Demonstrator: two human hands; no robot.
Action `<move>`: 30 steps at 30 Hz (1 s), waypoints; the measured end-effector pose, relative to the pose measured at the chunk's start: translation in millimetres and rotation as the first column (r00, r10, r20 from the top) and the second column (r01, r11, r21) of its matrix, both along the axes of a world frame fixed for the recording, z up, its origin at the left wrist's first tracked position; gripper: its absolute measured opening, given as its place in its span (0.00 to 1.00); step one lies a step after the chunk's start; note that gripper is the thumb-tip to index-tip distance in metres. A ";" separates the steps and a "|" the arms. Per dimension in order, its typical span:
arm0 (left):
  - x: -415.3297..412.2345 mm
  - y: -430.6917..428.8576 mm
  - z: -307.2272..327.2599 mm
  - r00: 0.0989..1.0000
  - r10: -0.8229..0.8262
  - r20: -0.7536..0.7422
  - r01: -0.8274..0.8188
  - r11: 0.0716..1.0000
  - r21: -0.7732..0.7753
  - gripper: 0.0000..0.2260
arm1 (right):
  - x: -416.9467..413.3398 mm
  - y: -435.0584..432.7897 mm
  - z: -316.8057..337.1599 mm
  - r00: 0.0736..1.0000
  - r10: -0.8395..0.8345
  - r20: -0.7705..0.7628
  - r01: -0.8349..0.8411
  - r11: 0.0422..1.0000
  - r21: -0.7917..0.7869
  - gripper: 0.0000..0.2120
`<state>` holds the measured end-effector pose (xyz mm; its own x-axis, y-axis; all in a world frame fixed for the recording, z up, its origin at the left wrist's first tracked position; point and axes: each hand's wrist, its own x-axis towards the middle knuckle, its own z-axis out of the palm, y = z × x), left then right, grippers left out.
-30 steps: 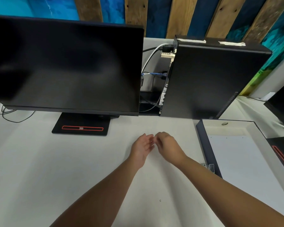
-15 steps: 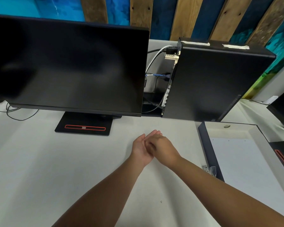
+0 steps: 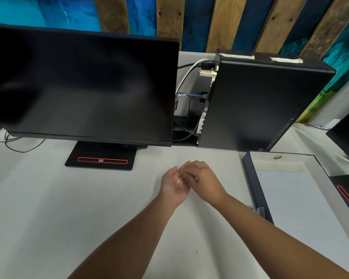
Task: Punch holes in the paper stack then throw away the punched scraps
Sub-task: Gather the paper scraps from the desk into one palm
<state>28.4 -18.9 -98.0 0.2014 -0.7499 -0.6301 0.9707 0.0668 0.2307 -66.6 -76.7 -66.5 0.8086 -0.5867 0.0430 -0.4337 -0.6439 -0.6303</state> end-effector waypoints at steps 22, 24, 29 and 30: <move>9.8 13.6 -8.6 0.999 0.017 0.042 -0.017 1.000 -0.002 0.17 | -42.0 -18.9 -63.8 0.958 -0.020 -0.285 0.003 0.998 -0.059 0.11; 9.5 12.8 -9.1 0.999 0.019 0.041 -0.019 1.000 0.001 0.17 | -39.0 -20.2 -65.4 0.940 -0.029 -0.340 0.012 0.999 -0.052 0.09; 7.5 12.6 -10.7 0.999 0.012 0.042 -0.012 1.000 0.003 0.17 | -34.4 -12.1 -61.1 0.943 -0.086 -0.323 0.064 0.995 -0.077 0.09; 7.3 12.5 -11.1 0.999 0.013 0.042 -0.013 1.000 0.007 0.17 | -33.6 -10.7 -60.7 0.942 -0.097 -0.321 0.077 0.994 -0.076 0.10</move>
<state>35.7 -6.4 -109.1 0.2374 -0.7424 -0.6265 0.9592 0.0774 0.2718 -100.1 -87.4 -127.3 0.7307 -0.6600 -0.1744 -0.6639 -0.6276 -0.4065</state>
